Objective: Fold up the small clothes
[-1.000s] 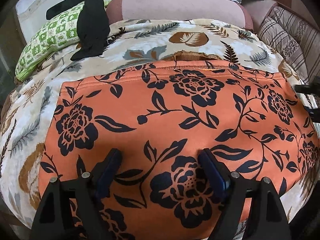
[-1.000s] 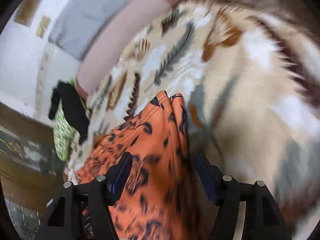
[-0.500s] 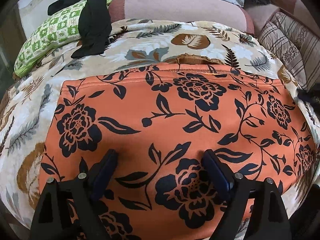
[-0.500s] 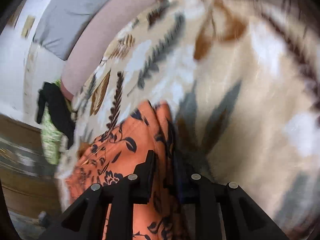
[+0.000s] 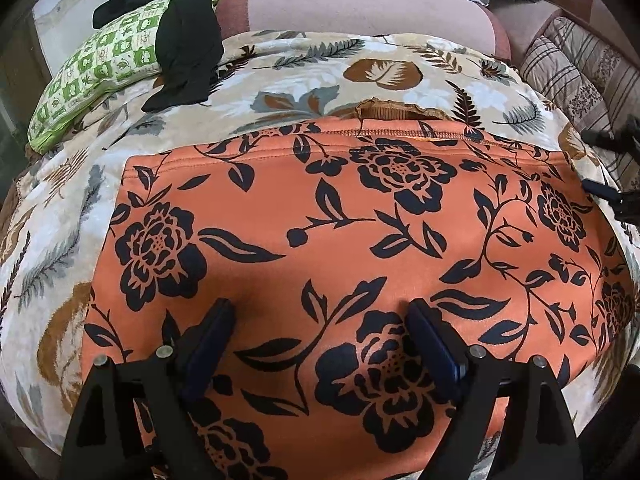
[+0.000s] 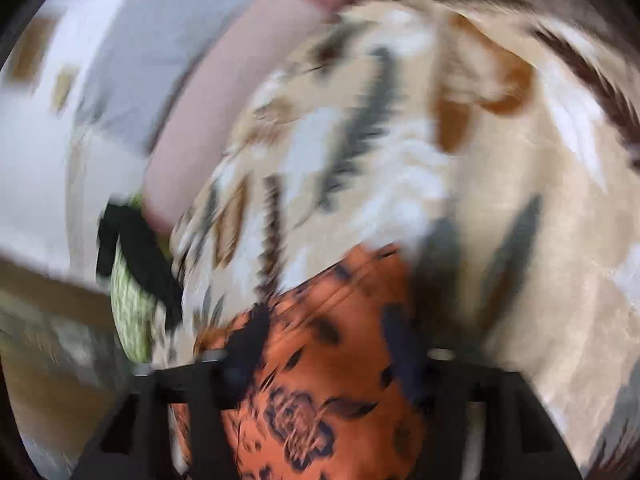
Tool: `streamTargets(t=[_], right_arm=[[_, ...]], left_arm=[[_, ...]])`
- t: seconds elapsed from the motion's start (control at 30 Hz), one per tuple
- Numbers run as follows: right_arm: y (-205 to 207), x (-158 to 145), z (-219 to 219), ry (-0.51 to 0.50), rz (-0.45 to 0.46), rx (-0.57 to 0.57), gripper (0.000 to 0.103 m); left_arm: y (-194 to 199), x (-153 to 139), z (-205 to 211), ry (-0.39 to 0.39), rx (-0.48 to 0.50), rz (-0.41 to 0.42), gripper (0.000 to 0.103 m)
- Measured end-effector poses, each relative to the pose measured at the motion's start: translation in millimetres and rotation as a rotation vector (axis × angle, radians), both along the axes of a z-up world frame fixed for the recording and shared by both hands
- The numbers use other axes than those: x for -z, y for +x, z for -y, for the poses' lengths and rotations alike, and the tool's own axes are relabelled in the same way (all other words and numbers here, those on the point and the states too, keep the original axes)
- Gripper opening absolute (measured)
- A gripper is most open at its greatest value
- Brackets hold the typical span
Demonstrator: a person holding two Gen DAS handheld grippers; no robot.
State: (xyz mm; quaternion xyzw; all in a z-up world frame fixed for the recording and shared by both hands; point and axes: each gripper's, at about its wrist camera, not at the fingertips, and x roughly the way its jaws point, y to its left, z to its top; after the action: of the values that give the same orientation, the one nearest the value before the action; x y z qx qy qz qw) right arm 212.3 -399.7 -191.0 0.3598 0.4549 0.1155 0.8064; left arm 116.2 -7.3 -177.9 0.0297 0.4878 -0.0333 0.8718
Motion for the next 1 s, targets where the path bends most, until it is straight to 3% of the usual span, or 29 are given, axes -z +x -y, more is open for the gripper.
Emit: streamTargets(t=[0.03, 0.07, 0.1, 0.17, 0.2, 0.27, 0.37, 0.5, 0.6, 0.93, 1.0], right_arm=[[0.6, 1.4, -10.0, -0.041, 0.0, -0.051, 0.075], [2.1, 9.5, -13.2, -0.128, -0.042, -0.042, 0.075], [5.3, 20.2, -7.6, -0.147, -0.105, 0.013, 0.074], [-9.0, 20.3, 6.5, -0.016, -0.13, 0.161, 0.07], [-15.7, 10.4, 2.5, -0.028, -0.122, 0.163, 0.07], [-27.4, -11.7, -19.7, -0.066, -0.07, 0.058, 0.07], [-68.8, -28.9, -39.4, 0.005, -0.019, 0.033, 0.071], [-156.0, -2.3, -41.1, 0.165, -0.069, 0.116, 0.071], [-194.7, 28.7, -36.6, 0.238, -0.151, 0.184, 0.071], [-185.2, 59.2, 13.7, 0.394, -0.12, 0.416, 0.071], [-179.9, 51.5, 15.2, 0.392, -0.074, 0.401, 0.069]], left_arm=[[-0.5, -0.8, -0.1, -0.002, 0.001, -0.003, 0.088], [-1.5, -2.4, -0.3, -0.003, 0.003, -0.006, 0.088], [-3.4, -5.0, -1.0, -0.005, 0.007, -0.006, 0.088], [-9.4, -12.0, -4.4, -0.009, 0.009, 0.009, 0.088], [-12.0, -15.7, -7.1, -0.013, 0.001, 0.021, 0.088], [-15.7, -21.0, -12.6, -0.031, -0.015, 0.028, 0.088], [-25.0, -27.2, -21.5, -0.059, -0.041, 0.048, 0.088], [-31.6, -25.9, -24.2, -0.064, -0.046, 0.045, 0.088], [-32.3, -22.4, -17.7, -0.06, -0.035, 0.03, 0.088], [-29.2, -20.2, 6.4, -0.024, 0.001, 0.039, 0.088], [-30.1, -22.1, 6.6, -0.021, -0.002, 0.059, 0.088]])
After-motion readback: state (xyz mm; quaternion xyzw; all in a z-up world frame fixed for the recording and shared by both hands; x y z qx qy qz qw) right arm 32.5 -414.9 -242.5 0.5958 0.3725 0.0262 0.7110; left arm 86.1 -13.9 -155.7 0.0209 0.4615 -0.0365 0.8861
